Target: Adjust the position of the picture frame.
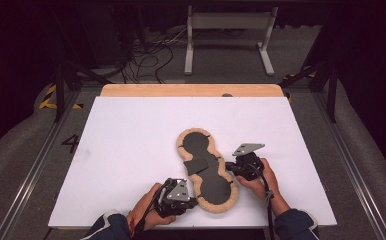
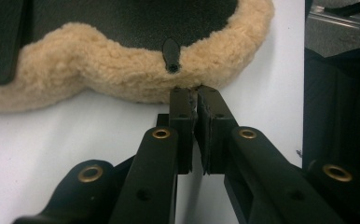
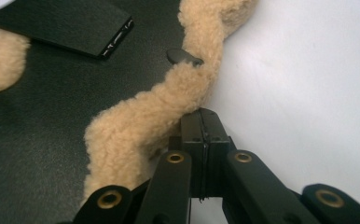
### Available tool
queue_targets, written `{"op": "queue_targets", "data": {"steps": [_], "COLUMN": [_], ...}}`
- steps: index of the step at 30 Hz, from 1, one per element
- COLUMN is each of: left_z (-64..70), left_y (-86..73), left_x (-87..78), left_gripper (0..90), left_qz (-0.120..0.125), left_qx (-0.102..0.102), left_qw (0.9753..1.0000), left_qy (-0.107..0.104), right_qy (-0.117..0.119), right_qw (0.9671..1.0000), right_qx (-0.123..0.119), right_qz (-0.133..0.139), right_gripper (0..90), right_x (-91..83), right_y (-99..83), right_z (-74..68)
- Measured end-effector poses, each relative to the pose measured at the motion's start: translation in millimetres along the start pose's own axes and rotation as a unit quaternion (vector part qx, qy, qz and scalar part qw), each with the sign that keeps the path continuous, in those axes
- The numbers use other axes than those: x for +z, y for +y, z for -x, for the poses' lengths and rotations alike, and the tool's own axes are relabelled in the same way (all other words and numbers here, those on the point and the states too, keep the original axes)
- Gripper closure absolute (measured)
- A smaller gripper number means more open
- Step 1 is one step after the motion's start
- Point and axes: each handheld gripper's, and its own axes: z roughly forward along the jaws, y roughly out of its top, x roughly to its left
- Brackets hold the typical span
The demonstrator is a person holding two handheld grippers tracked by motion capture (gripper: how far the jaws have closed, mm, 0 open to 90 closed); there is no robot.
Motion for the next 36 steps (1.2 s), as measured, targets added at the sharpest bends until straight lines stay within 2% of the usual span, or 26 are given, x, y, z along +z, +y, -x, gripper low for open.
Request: {"op": "queue_targets", "data": {"steps": [3,7,10,13,16,19,20,23,24,26,29,31,32,33,34,36], "left_z": [1.3,3.2,5.6,6.7,6.5,7.1,6.7,5.4,5.8,5.1,7.0,4.9,2.7,2.7,0.4,-6.9], "left_y": [-0.6,-0.1,0.9,2.3,3.7,4.7,5.1,4.8,4.1,3.1,-0.8,-3.8,-7.0,-7.0,-9.8,-17.6], "left_x": [0.7,1.1,1.6,2.8,4.3,5.7,6.1,6.0,6.2,5.2,0.8,-6.3,-13.1,-13.1,-18.5,-31.8], "left_gripper": [86.4,86.9,87.9,88.6,89.1,89.2,89.2,89.2,89.1,87.2,86.0,86.3,86.3,86.2,86.2,85.9], "left_qz": [0.005,0.004,0.001,0.0,0.001,0.003,0.003,0.004,0.009,0.01,0.013,0.015,0.022,0.022,0.024,0.034], "left_qx": [-0.005,0.003,0.002,0.002,-0.001,-0.002,0.004,0.004,0.0,0.01,0.019,0.026,0.022,0.022,0.02,0.009], "left_qw": [1.0,1.0,0.9999,0.9999,0.9999,0.9999,0.9999,0.9999,0.9999,0.9999,0.9997,0.9995,0.9995,0.9995,0.9995,0.9991], "left_qy": [0.001,0.008,0.012,0.013,0.012,0.012,0.012,0.008,0.006,0.002,-0.001,-0.002,0.004,0.004,0.006,0.023], "right_qy": [0.002,0.012,0.016,0.013,0.016,0.009,0.007,0.003,-0.008,-0.025,-0.028,-0.02,-0.019,-0.019,-0.008,-0.003], "right_qw": [0.9999,0.9998,0.9997,0.9996,0.9998,0.9997,0.9997,0.9997,0.9996,0.999,0.9985,0.9981,0.9979,0.9979,0.9975,0.9971], "right_qx": [-0.009,-0.015,-0.019,-0.023,-0.015,-0.023,-0.024,-0.025,-0.029,-0.034,-0.021,-0.014,-0.012,-0.012,-0.001,0.006], "right_qz": [-0.005,-0.002,-0.002,-0.006,-0.003,-0.004,-0.005,-0.003,0.001,0.014,0.043,0.056,0.061,0.061,0.07,0.075], "right_gripper": [90.0,90.0,90.0,90.0,90.0,90.0,90.0,90.0,90.0,90.0,90.0,90.0,90.0,90.0,90.0,90.0], "right_x": [5.3,12.0,17.9,22.0,23.7,23.7,23.6,22.0,17.7,7.5,-12.5,-27.5,-33.7,-33.7,-41.8,-50.9], "right_y": [7.1,13.7,20.2,25.8,26.7,27.6,27.7,27.8,28.4,28.7,24.0,16.1,11.8,11.8,4.4,-6.6], "right_z": [-1.8,-1.9,-5.5,-9.7,-9.0,-10.0,-10.2,-10.1,-11.6,-12.9,-11.8,-12.7,-13.6,-13.6,-14.2,-17.0]}}
